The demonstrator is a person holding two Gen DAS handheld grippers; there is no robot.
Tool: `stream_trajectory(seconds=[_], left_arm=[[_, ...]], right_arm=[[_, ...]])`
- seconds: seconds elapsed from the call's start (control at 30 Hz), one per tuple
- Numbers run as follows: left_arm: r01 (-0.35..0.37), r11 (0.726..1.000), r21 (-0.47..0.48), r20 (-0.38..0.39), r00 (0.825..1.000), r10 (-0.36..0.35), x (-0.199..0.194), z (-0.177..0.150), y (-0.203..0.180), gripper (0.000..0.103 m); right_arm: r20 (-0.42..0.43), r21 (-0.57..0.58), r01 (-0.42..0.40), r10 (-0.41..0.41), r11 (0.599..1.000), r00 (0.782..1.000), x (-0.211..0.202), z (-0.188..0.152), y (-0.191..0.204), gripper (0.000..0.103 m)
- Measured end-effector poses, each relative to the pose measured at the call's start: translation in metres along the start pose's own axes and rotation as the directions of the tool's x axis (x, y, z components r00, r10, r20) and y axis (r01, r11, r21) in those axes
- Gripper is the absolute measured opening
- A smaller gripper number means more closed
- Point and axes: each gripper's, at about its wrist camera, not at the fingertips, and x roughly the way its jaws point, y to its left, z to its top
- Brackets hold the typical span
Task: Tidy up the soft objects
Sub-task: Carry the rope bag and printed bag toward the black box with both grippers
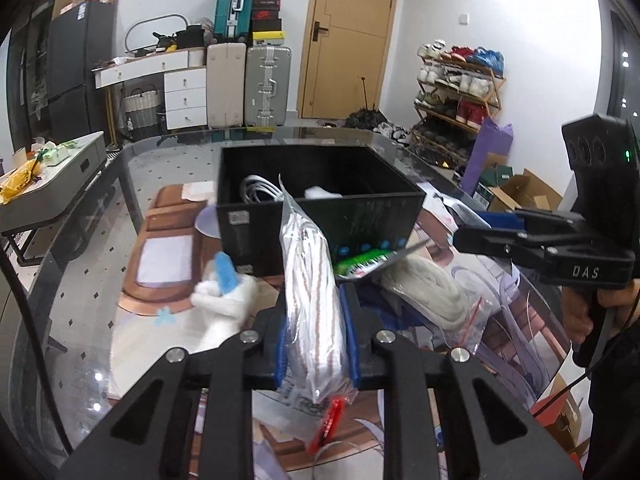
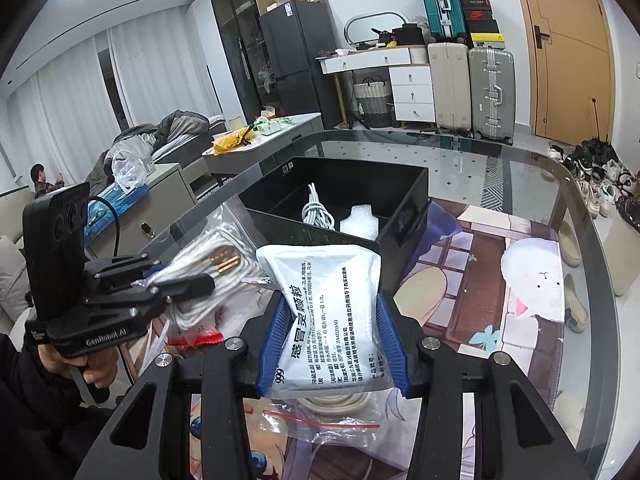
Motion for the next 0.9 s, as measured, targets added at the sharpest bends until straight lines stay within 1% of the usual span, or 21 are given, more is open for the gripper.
stream_trajectory(seconds=[0.2, 0.63, 0.7, 0.9], left_arm=[[-0.008, 1.000, -0.013, 0.031, 0.999, 0.008, -0.007, 0.007, 0.009, 0.019], [0.001, 1.000, -0.003, 0.091, 0.996, -0.001, -0.012, 0.030, 0.012, 0.017], [0.001, 1.000, 0.000, 0.098, 0.995, -0.002, -0.011, 0.034, 0.012, 0.017], [0.006, 1.000, -0.006, 0.124, 0.992, -0.005, -0.010, 0.047, 0.018, 0.017]], right_arm=[[0.015, -0.010, 0.000, 0.000, 1.000, 1.000, -0.002, 0.003, 0.005, 0.045], [0.059, -0.043, 0.021, -0.018, 0.999, 0.998, -0.002, 0.015, 0.025, 0.045], [0.061, -0.041, 0.017, -0.015, 0.999, 0.998, -0.001, 0.018, 0.028, 0.045], [0.057, -0.038, 0.040, -0.037, 0.999, 0.998, 0.007, 0.028, 0.036, 0.045]])
